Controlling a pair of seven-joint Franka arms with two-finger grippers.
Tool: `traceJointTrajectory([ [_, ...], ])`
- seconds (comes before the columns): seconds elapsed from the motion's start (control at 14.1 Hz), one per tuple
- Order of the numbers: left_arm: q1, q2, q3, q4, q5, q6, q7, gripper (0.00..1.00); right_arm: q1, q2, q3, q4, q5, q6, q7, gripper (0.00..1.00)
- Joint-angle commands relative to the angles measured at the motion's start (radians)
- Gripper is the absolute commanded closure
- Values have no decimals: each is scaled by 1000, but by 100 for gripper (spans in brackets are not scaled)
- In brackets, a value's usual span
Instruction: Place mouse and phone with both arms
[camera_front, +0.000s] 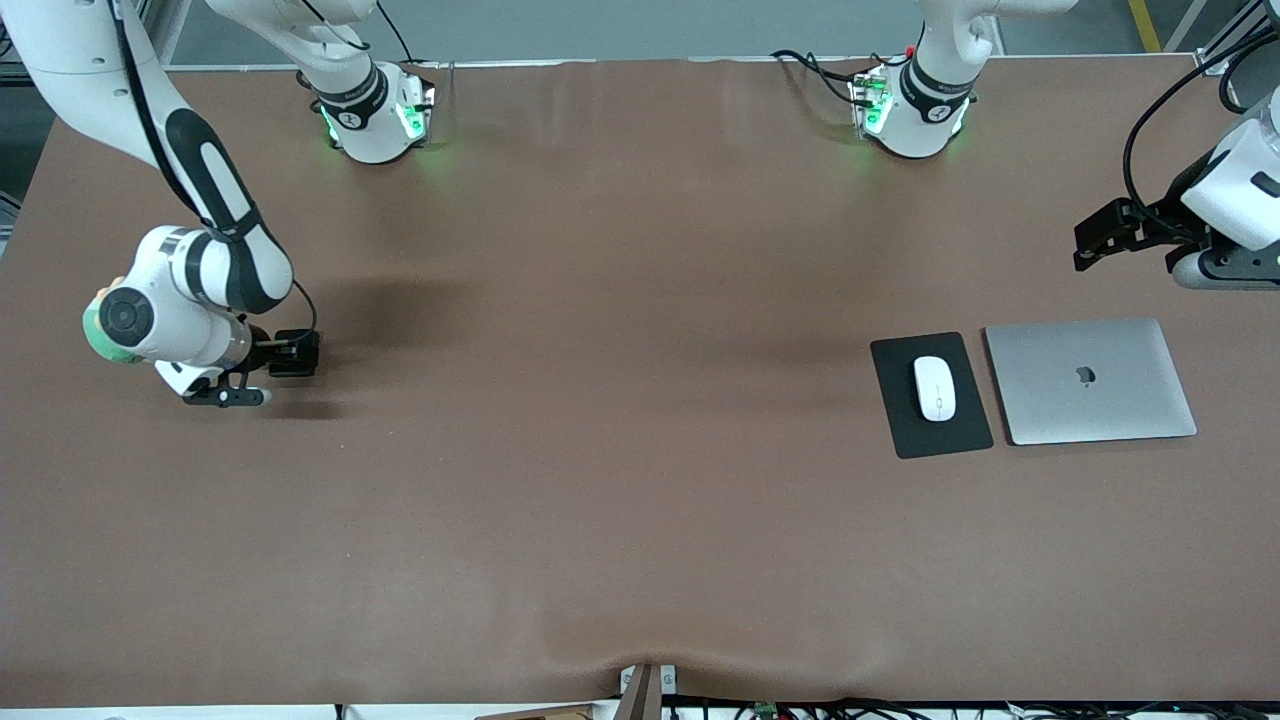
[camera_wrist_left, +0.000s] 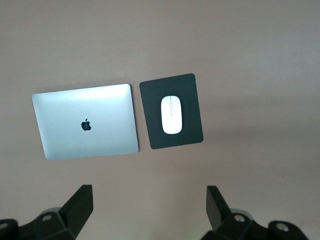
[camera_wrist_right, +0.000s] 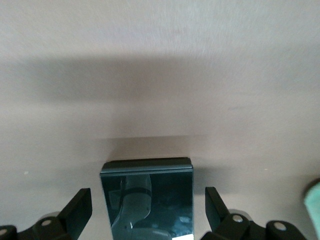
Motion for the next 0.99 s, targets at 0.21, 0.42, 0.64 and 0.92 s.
traceJointTrajectory([
  [0.21, -11, 1, 7, 10, 7, 1, 2, 0, 9, -15, 17, 345, -18, -467, -15, 0],
  [0.42, -11, 3, 7, 10, 5, 1, 2, 0, 14, -53, 17, 431, -21, -573, -22, 0],
  [0.64, -8, 3, 7, 10, 5, 1, 2, 0, 14, -76, 17, 580, -21, -728, -27, 0],
  [0.92, -8, 3, 7, 10, 5, 1, 2, 0, 14, -92, 19, 781, -19, -878, -267, 0],
])
